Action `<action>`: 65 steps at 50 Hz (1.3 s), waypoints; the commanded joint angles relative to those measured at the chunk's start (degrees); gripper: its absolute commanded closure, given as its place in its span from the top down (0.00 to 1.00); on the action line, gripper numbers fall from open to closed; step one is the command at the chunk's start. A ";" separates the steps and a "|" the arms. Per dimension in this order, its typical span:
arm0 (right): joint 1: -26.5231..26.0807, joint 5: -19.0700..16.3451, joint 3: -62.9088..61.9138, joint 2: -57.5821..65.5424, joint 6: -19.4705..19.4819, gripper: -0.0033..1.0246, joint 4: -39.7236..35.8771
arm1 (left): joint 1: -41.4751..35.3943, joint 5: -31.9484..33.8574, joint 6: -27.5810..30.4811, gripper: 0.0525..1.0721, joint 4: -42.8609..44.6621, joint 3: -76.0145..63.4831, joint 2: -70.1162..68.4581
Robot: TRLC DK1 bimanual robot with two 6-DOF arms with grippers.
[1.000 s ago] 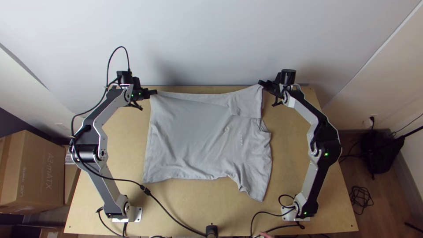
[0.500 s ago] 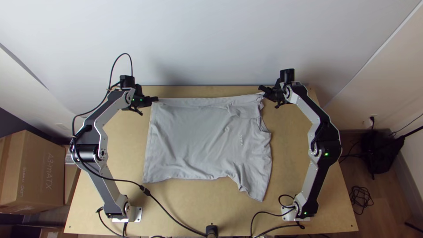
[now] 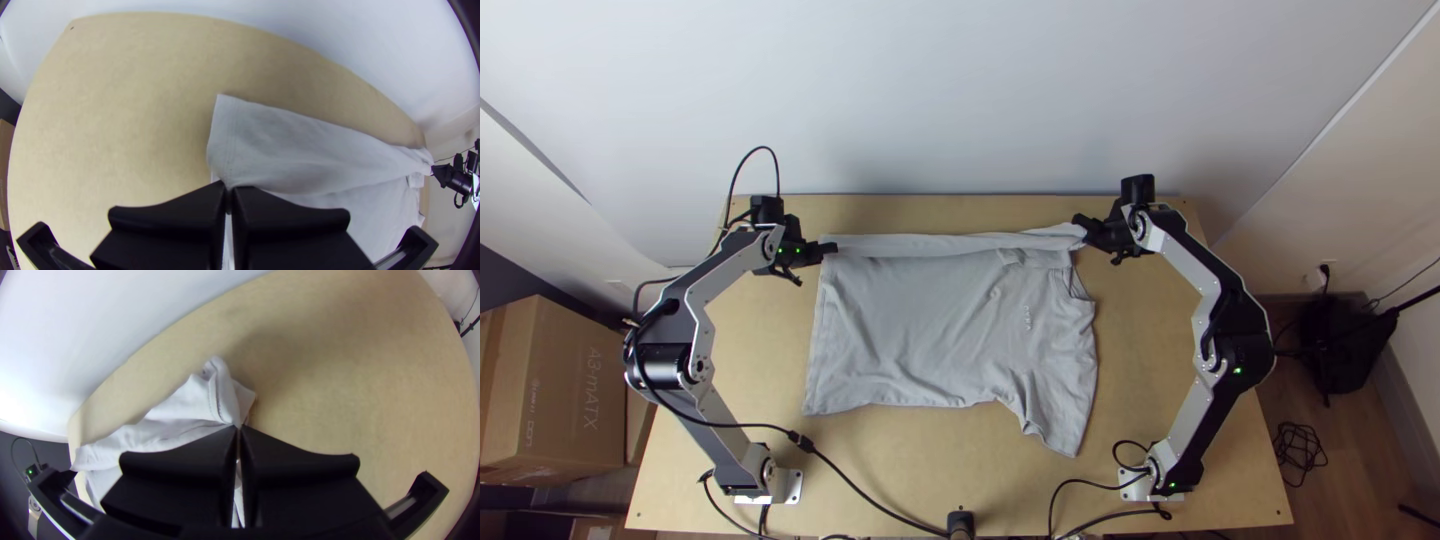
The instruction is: Fold the t-shirt
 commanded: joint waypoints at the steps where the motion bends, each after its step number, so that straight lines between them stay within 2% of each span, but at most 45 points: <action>1: -0.51 0.11 -3.97 -3.32 -0.11 0.02 -0.41 | 0.75 0.69 0.69 0.02 0.85 -3.31 -2.99; 19: 0.19 0.19 -14.16 -7.37 0.16 0.02 4.69 | 1.02 0.87 1.48 0.03 7.88 -12.45 -6.51; 21: 0.19 0.19 -15.04 -7.63 0.33 0.04 5.74 | 0.84 0.87 1.83 0.09 8.41 -12.98 -6.51; 22: 0.19 0.19 -15.30 -7.81 0.42 0.13 6.00 | 0.84 0.69 2.18 0.19 8.41 -13.16 -6.51; 24: 0.19 0.19 -15.83 -8.42 0.42 0.45 6.00 | 0.67 0.34 2.71 0.39 8.59 -13.77 -7.21; 26: 0.10 0.28 -16.36 -9.30 0.51 0.78 6.00 | 0.67 -0.27 2.89 0.45 9.82 -14.83 -8.35; 27: 0.02 0.28 -16.62 -9.74 0.51 0.90 6.00 | 0.67 -0.27 2.97 0.49 10.34 -15.35 -8.97; 28: -0.16 0.37 -16.97 -10.35 0.51 0.95 6.00 | 0.75 -0.27 3.15 0.52 10.52 -15.79 -9.58; 36: -2.18 0.28 -21.19 -18.53 0.69 0.95 6.00 | 3.13 -0.19 3.59 0.81 9.11 -17.73 -12.13; 40: -3.15 0.28 -23.65 -23.98 0.95 0.95 5.13 | 4.88 -0.10 4.56 0.82 8.59 -18.78 -14.42; 47: -3.24 0.28 -25.85 -31.98 -0.11 0.95 -2.35 | 7.26 1.84 6.05 0.82 7.09 -20.54 -20.75; 52: -4.29 0.02 -28.49 -36.46 -0.37 0.95 -6.65 | 8.05 2.36 7.37 0.82 1.99 -19.75 -24.88; 62: -4.20 -2.00 -33.23 -43.31 -0.37 0.95 -20.80 | 8.75 3.59 7.46 0.82 -3.45 -18.61 -33.75; 65: -3.50 -2.09 -35.34 -45.69 1.13 0.95 -24.93 | 8.75 3.86 7.46 0.82 -5.48 -17.81 -35.77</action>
